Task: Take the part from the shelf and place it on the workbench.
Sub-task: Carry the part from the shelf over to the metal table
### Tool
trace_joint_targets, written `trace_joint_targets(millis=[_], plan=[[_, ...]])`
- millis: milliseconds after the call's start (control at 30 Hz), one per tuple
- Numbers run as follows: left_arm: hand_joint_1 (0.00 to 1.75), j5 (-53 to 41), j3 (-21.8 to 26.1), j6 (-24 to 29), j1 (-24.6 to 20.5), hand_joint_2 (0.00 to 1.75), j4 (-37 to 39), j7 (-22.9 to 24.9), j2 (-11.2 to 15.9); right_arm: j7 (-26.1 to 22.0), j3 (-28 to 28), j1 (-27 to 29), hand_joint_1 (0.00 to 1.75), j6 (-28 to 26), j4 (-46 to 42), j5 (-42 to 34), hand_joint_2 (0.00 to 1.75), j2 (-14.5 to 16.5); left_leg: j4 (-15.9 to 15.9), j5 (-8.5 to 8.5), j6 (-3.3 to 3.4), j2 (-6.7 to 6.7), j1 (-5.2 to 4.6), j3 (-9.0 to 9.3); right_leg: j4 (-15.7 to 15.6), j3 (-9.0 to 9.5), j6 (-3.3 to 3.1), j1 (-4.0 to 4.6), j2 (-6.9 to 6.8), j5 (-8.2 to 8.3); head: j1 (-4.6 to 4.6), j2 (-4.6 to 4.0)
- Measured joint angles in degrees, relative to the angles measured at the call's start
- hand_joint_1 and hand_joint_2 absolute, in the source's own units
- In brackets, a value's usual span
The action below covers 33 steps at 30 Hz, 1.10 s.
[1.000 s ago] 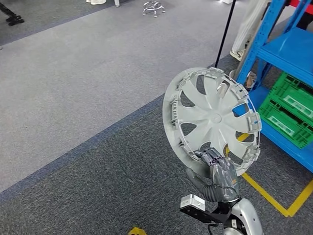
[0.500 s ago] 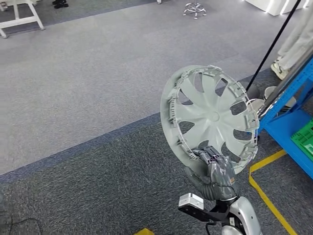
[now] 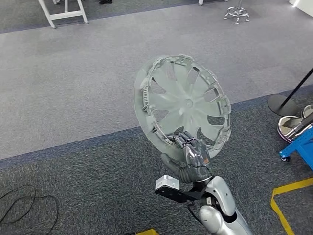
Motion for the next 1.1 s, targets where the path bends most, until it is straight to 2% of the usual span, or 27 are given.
trace_joint_targets(millis=[67, 100, 133, 167, 233, 300, 333, 367, 400, 433, 467, 500, 533, 567, 600, 633, 667, 733, 767, 800, 867, 900, 933, 967, 1000, 1033, 1100], plan=[[0.00, 0.0, 0.2, 0.0, 0.1, 1.75, 0.0, 0.0, 0.1, 0.1, 0.2, -0.1, 1.75, 0.0, 0.5, -0.1, 1.75, 0.2, -7.6, 3.90, -0.16, 2.35, 0.02, 3.71, 0.1, 0.64, 0.65, 0.12, -1.52, -0.73, 0.00, 0.00], [0.00, 0.0, 0.2, 0.0, 0.0, 1.75, 0.0, 0.0, 0.2, 0.1, 0.2, -0.2, 1.75, 0.0, 0.6, -0.1, 1.75, 0.2, -10.8, 4.99, 0.12, 3.41, -0.09, 5.23, 0.1, 0.78, 1.03, 0.28, -2.14, -1.14, -0.01, 0.00], [0.00, 0.0, 0.3, 0.0, 0.0, 1.75, 0.0, 0.1, 0.2, 0.1, 0.2, -0.3, 1.75, 0.0, 0.7, -0.1, 1.75, 0.3, -12.5, 5.30, 0.57, 4.12, -0.25, 6.06, 0.2, 0.99, 1.40, 0.48, -2.69, -1.50, 0.00, 0.00], [0.00, 0.0, 0.3, 0.0, 0.0, 1.75, 0.0, 0.2, 0.2, 0.1, 0.3, -0.5, 1.75, 0.0, 0.8, -0.1, 1.75, 0.3, -13.0, 5.00, 1.09, 4.07, -0.46, 6.20, 0.1, 1.19, 1.71, 0.64, -3.22, -1.78, -0.02, 0.00], [0.00, -0.1, 0.4, 0.1, 0.2, 1.75, 0.0, 0.4, 0.2, 0.2, 0.4, -0.7, 1.75, -0.1, 0.8, -0.1, 1.75, 0.3, -13.1, 4.84, 2.12, 2.57, -0.46, 6.13, 0.1, 1.74, 2.31, 0.47, -3.71, -2.26, 0.00, 0.00], [0.00, -0.4, 0.5, 0.3, 0.2, 1.75, 0.0, 0.6, 0.2, 0.3, 0.4, -0.7, 1.75, -0.2, 0.8, -0.1, 1.75, 0.3, -13.2, 4.75, 2.93, 1.27, -0.40, 6.35, 2.4, 0.79, 2.73, 0.10, -0.96, -3.88, 0.14, 0.00], [0.00, -0.5, 0.5, 0.3, 0.1, 1.75, 0.0, 0.6, 0.1, 0.3, 0.4, -0.5, 1.75, -0.3, 0.7, -0.1, 1.75, 0.3, -13.2, 4.69, 3.29, 0.64, -0.37, 6.45, 5.4, -0.79, 2.80, -0.01, 1.06, -5.35, 0.25, 0.00], [0.00, -0.7, 0.5, 0.4, 0.0, 1.75, 0.0, 0.6, 0.1, 0.4, 0.4, -0.2, 1.75, -0.4, 0.7, -0.1, 1.75, 0.2, -13.2, 4.58, 3.58, -0.08, -0.45, 6.51, 9.5, -3.02, 2.68, 0.02, 2.64, -7.03, 0.37, 0.00], [0.00, -0.9, 0.5, 0.4, -0.1, 1.75, 0.0, 0.6, 0.1, 0.4, 0.4, 0.1, 1.75, -0.4, 0.7, -0.1, 1.75, 0.1, -13.2, 4.50, 3.79, -0.89, -0.57, 6.56, 13.8, -5.63, 2.55, 0.11, 3.34, -8.44, 0.44, 0.00], [0.00, -1.0, 0.5, 0.5, -0.2, 1.75, 0.0, 0.6, 0.1, 0.4, 0.4, 0.4, 1.75, -0.5, 0.7, -0.1, 1.75, 0.1, -13.2, 4.41, 3.94, -1.74, -0.72, 6.64, 17.0, -7.83, 2.38, 0.19, 3.59, -9.00, 0.47, 0.00], [0.00, -1.2, 0.5, 0.6, -0.2, 1.75, 0.0, 0.5, 0.0, 0.4, 0.4, 0.7, 1.75, -0.5, 0.7, -0.1, 1.75, 0.0, -13.2, 4.34, 4.04, -2.63, -0.87, 6.76, 18.2, -9.17, 2.14, 0.28, 3.69, -8.43, 0.50, 0.00], [0.00, -1.4, 0.5, 0.6, -0.2, 1.75, 0.0, 0.5, 0.0, 0.5, 0.4, 1.0, 1.75, -0.6, 0.7, -0.1, 1.75, 0.0, -13.2, 4.27, 4.10, -3.52, -1.00, 6.94, 16.9, -9.34, 1.82, 0.36, 3.86, -6.66, 0.49, 0.00], [0.00, -1.6, 0.5, 0.7, -0.1, 1.75, 0.0, 0.4, -0.1, 0.5, 0.3, 1.2, 1.75, -0.7, 0.7, -0.1, 1.75, -0.1, -13.2, 4.19, 4.12, -4.37, -1.08, 7.14, 13.6, -8.39, 1.43, 0.47, 4.35, -4.05, 0.49, 0.00], [0.00, -1.8, 0.5, 0.7, -0.1, 1.75, 0.0, 0.4, -0.2, 0.5, 0.3, 1.4, 1.75, -0.8, 0.6, -0.1, 1.75, -0.1, -13.2, 4.13, 4.09, -5.18, -1.09, 7.30, 9.4, -6.89, 1.02, 0.55, 5.59, -1.55, 0.49, 0.00], [0.00, -2.0, 0.5, 0.8, -0.2, 1.75, 0.0, 0.3, -0.3, 0.5, 0.2, 1.6, 1.75, -0.9, 0.5, 0.0, 1.75, -0.1, -13.2, 4.05, 3.97, -5.89, -1.15, 7.35, 5.6, -5.40, 0.64, 0.53, 6.93, 0.19, 0.45, 0.00], [0.00, -2.1, 0.5, 0.8, -0.2, 1.75, 0.0, 0.3, -0.4, 0.5, 0.2, 1.7, 1.75, -1.0, 0.3, 0.1, 1.75, -0.1, -13.1, 4.03, 3.72, -6.57, -1.09, 7.26, 3.0, -4.20, 0.47, 0.56, 7.99, 1.06, 0.45, 0.00], [0.00, -2.2, 0.5, 0.8, -0.2, 1.75, 0.0, 0.3, -0.5, 0.5, 0.1, 1.8, 1.75, -1.2, 0.2, 0.2, 1.75, -0.2, -13.2, 4.04, 3.40, -7.20, -0.95, 7.10, 1.8, -3.51, 0.36, 0.59, 8.64, 1.15, 0.44, 0.00], [0.00, -2.3, 0.5, 0.8, -0.1, 1.75, 0.0, 0.3, -0.5, 0.4, 0.1, 1.9, 1.75, -1.4, -0.1, 0.3, 1.75, -0.2, -13.3, 4.12, 2.61, -8.33, -0.67, 6.87, 1.1, -2.82, 0.29, 0.67, 7.79, 1.02, 0.43, 0.00], [0.00, -2.3, 0.5, 0.8, 0.0, 1.75, 0.0, 0.3, -0.5, 0.5, 0.1, 2.0, 1.75, -1.4, -0.1, 0.3, 1.75, -0.2, -13.1, 3.94, 2.34, -7.75, -0.67, 6.80, 0.7, -2.49, 0.11, 0.63, 7.15, 1.12, 0.40, 0.00], [0.00, -2.4, 0.5, 0.8, 0.1, 1.75, 0.0, 0.3, -0.6, 0.5, 0.0, 2.0, 1.75, -1.4, -0.2, 0.3, 1.75, -0.2, -12.1, 3.29, 2.09, -6.35, -0.75, 6.42, 0.3, -2.10, -0.11, 0.57, 6.39, 1.20, 0.33, 0.00], [0.00, -2.4, 0.5, 0.8, -0.1, 1.75, 0.0, 0.3, -0.6, 0.5, -0.1, 2.2, 1.75, -1.5, -0.3, 0.3, 1.75, -0.2, -6.7, 0.31, 1.60, -2.45, -0.78, 3.97, -0.3, -1.42, -0.53, 0.60, 4.65, 1.13, 0.20, 0.00], [0.00, -2.4, 0.5, 0.9, -0.2, 1.75, 0.0, 0.3, -0.6, 0.5, -0.1, 2.2, 1.75, -1.5, -0.4, 0.3, 1.75, -0.2, -2.8, -1.54, 1.30, -1.27, -0.65, 2.06, -0.3, -1.25, -0.65, 0.67, 3.78, 0.96, 0.15, 0.00], [0.00, -2.4, 0.5, 0.9, -0.3, 1.75, 0.0, 0.3, -0.6, 0.5, -0.2, 2.2, 1.75, -1.6, -0.4, 0.3, 1.75, -0.2, 0.7, -2.85, 1.03, -0.74, -0.49, 0.36, -0.3, -1.12, -0.68, 0.72, 2.90, 0.78, 0.15, 0.01], [0.00, -2.4, 0.5, 0.9, -0.3, 1.75, 0.0, 0.3, -0.6, 0.5, -0.2, 2.3, 1.75, -1.6, -0.4, 0.3, 1.75, -0.2, 2.5, -3.16, 0.81, -0.49, -0.34, -0.58, -0.2, -0.98, -0.64, 0.74, 2.06, 0.60, 0.14, 0.01], [0.00, -2.4, 0.5, 0.9, -0.2, 1.75, 0.0, 0.3, -0.6, 0.5, -0.2, 2.3, 1.75, -1.5, -0.4, 0.3, 1.75, -0.2, 2.2, -2.33, 0.64, -0.30, -0.22, -0.39, -0.2, -0.80, -0.53, 0.73, 1.28, 0.42, 0.14, 0.01], [0.00, -2.4, 0.5, 0.9, -0.1, 1.75, 0.0, 0.3, -0.6, 0.5, -0.2, 2.4, 1.75, -1.5, -0.4, 0.3, 1.75, -0.2, -0.5, -0.55, 0.54, 0.09, -0.14, 0.98, -0.2, -0.57, -0.38, 0.72, 0.51, 0.21, 0.13, 0.01], [0.00, -2.5, 0.5, 0.9, -0.2, 1.75, 0.0, 0.3, -0.5, 0.5, -0.2, 2.4, 1.75, -1.6, -0.4, 0.3, 1.75, -0.2, -8.5, 2.94, 0.72, 2.36, -0.31, 5.15, -0.1, -0.05, 0.15, 0.90, -0.90, -0.33, 0.12, 0.00]])
